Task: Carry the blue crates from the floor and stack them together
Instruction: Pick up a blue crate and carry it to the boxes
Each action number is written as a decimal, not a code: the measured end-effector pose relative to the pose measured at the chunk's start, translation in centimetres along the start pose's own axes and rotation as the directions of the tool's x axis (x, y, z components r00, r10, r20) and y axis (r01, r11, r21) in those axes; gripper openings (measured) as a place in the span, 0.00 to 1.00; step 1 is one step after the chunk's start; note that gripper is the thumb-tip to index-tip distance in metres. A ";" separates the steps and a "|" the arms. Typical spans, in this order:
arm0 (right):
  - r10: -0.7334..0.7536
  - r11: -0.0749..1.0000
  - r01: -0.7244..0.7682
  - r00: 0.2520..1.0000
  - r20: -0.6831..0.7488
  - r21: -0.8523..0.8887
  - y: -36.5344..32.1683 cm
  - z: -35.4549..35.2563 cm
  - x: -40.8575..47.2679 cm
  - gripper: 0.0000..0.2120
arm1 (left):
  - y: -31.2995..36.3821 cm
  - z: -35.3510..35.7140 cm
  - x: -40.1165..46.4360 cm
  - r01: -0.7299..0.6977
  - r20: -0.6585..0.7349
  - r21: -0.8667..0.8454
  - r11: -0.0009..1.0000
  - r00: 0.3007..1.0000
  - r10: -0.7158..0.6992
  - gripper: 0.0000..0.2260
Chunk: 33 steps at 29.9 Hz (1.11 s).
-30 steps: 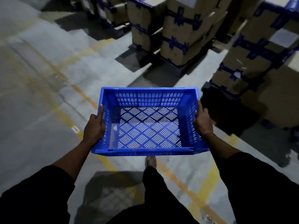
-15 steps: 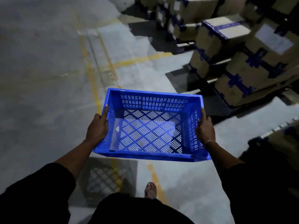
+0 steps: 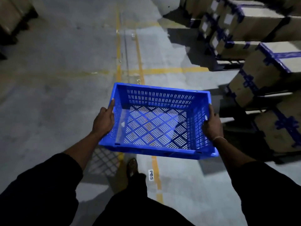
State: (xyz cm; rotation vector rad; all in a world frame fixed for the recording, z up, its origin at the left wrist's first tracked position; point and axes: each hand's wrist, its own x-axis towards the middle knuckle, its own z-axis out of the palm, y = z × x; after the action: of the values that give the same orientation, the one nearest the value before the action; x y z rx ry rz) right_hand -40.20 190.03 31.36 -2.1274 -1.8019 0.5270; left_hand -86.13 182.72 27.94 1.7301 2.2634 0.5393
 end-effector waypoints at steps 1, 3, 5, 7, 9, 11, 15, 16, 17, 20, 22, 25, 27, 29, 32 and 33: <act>-0.008 1.000 0.008 1.000 0.020 0.003 -1.1 0.7 2.2 0.42 | -0.4 0.0 2.3 0.010 0.003 0.003 1.000 1.000 -0.010 0.28; -0.030 0.999 0.029 0.998 0.054 0.015 -3.3 1.8 6.1 0.44 | -1.1 -0.2 6.7 0.033 0.005 0.003 0.999 0.999 -0.033 0.28; -0.025 0.999 0.023 0.998 0.065 0.030 -5.6 2.5 10.1 0.44 | -1.8 -0.6 11.6 0.046 0.014 0.005 0.999 0.999 -0.046 0.28; -0.025 0.999 0.023 0.998 0.049 0.043 -8.0 3.0 13.7 0.44 | -2.2 -1.2 16.0 0.041 0.020 0.021 0.999 0.999 -0.042 0.28; -0.043 0.997 0.040 0.998 0.038 0.069 -10.2 3.7 17.4 0.44 | -2.5 -1.9 20.5 0.046 0.021 0.035 0.998 0.999 -0.046 0.28; -0.051 0.994 0.048 0.998 0.037 0.097 -12.1 4.1 21.0 0.44 | -2.3 -2.4 24.6 0.050 0.014 0.047 0.998 0.999 -0.050 0.29; -0.087 0.994 0.085 0.996 0.022 0.068 -14.7 4.8 28.7 0.46 | -2.1 -2.4 31.9 0.051 -0.022 0.042 0.998 0.998 -0.050 0.29; -0.086 0.994 0.085 0.996 0.023 0.064 -15.5 5.0 30.9 0.46 | -1.9 -2.3 34.0 0.056 -0.027 0.042 0.998 0.998 -0.055 0.29; -0.088 0.994 0.087 0.996 0.024 0.067 -16.2 5.1 32.8 0.45 | -1.9 -2.1 35.7 0.056 -0.034 0.039 0.998 0.998 -0.055 0.29; -0.106 0.991 0.102 0.993 0.044 0.081 -18.3 5.8 40.2 0.43 | -1.5 -0.9 42.4 0.065 -0.055 0.042 0.997 0.997 -0.062 0.29; -0.140 0.987 0.137 0.989 0.038 0.084 -19.5 6.4 45.3 0.42 | -0.9 -0.3 46.7 0.085 -0.072 0.036 0.996 0.994 -0.083 0.28; -0.180 0.982 0.177 0.982 0.053 0.063 -21.6 6.8 53.3 0.42 | 0.1 0.3 53.3 0.125 -0.097 0.051 0.991 0.988 -0.120 0.28; -0.209 0.976 0.205 0.976 0.054 0.074 -23.2 6.7 57.9 0.41 | 0.7 0.4 57.0 0.116 -0.119 0.036 0.993 0.987 -0.111 0.29; -0.235 0.970 0.231 0.971 0.050 0.075 -25.0 6.5 62.5 0.41 | 1.2 0.5 61.0 0.095 -0.138 0.023 0.995 0.986 -0.091 0.29; -0.255 0.965 0.252 0.966 0.030 0.073 -27.3 6.5 68.4 0.40 | 1.7 0.6 66.4 0.120 -0.154 -0.004 0.993 0.981 -0.119 0.30; -0.262 0.963 0.259 0.965 0.031 0.073 -28.1 6.6 70.3 0.40 | 1.7 0.6 68.1 0.118 -0.159 -0.017 0.993 0.980 -0.119 0.31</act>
State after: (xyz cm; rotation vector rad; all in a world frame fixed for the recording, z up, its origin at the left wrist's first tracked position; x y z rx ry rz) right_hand -57.73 263.95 32.55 -1.8090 -2.0153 0.5586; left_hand -102.68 248.75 30.27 1.5879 2.4507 0.6820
